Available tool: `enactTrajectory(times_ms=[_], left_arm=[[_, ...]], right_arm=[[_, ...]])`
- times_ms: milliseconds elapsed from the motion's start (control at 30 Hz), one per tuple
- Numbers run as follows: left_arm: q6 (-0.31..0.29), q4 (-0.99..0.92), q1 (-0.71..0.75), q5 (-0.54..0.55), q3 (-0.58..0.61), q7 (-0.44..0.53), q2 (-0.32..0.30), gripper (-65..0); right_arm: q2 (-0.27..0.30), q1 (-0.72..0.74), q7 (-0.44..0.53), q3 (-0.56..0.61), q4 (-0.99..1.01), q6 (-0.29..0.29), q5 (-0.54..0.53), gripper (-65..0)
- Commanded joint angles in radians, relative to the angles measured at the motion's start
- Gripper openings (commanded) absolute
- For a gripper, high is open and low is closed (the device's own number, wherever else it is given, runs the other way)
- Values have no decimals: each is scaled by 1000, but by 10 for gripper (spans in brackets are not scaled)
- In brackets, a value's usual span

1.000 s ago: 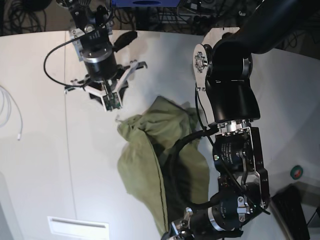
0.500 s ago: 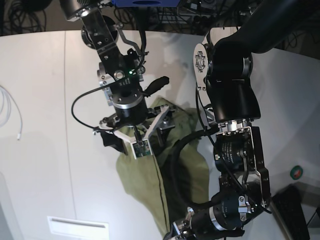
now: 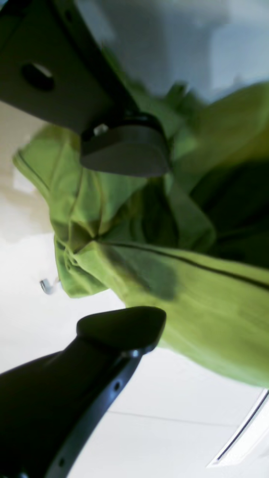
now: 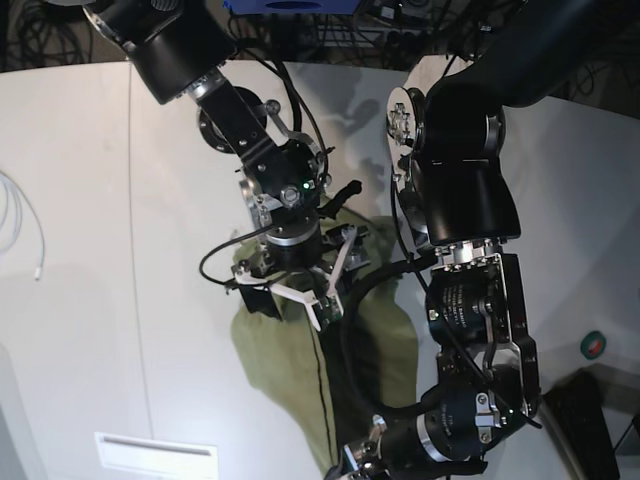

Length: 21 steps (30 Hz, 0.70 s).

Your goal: Layout the t-shirt on the table in an organized manner, then fold the t-shirt properly

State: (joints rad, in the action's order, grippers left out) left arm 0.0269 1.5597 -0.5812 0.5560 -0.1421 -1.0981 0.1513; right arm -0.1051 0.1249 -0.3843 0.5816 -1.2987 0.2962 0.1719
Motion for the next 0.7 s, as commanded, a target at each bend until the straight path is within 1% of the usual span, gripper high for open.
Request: enactTrajectory(times_ms=[0,33,133,167,267,300,333,367,400,467,500,533,600,667], left_arm=[[-6,15,-35,20,3,19,6,-650],[-6,15,-35,20,3,19,6,-650],[-6,15,-35,20,5,19,4,-650],[-6,15,-35,20,5,19,4,-650],[-6,15,-35,20,5,19,4,-650],[-6,15,-35,20,5,19,4,-650],[-6,15,-35,20,5,19,4,-650],[-6,15,-35,20,5,19,4,-650],[-6,15,-35,20,5,19,4,-650],[-8,15,-35,20,5,17,3,-650],[-8,15,-35,20,5,17,3,-650],[-8,15,-33,20,5,3,3,-650],[-9,15,-30,20,6,-50,-14,-650],[-9,12,-26,20,29,-87,-28,-650]], right_arm=[[-14,34,48,-1,3,5,12,-150],[-14,43,63,-2,24,10,12,-152],[-14,85,94,-2,95,88,12,-164],[-14,98,94,-2,124,105,12,-162],[-12,129,95,-2,192,120,12,-179],[-9,131,95,-5,193,131,12,-204],[-8,131,95,-22,193,145,12,-252],[-8,129,95,-44,193,151,12,-317],[-8,124,95,-68,193,145,12,-396],[-6,112,94,-104,190,114,12,-536],[-6,103,92,-120,179,93,15,-617],[3,88,91,-142,159,68,16,-650],[35,45,89,-165,78,24,16,-650],[81,-8,86,-171,-22,4,16,-650]])
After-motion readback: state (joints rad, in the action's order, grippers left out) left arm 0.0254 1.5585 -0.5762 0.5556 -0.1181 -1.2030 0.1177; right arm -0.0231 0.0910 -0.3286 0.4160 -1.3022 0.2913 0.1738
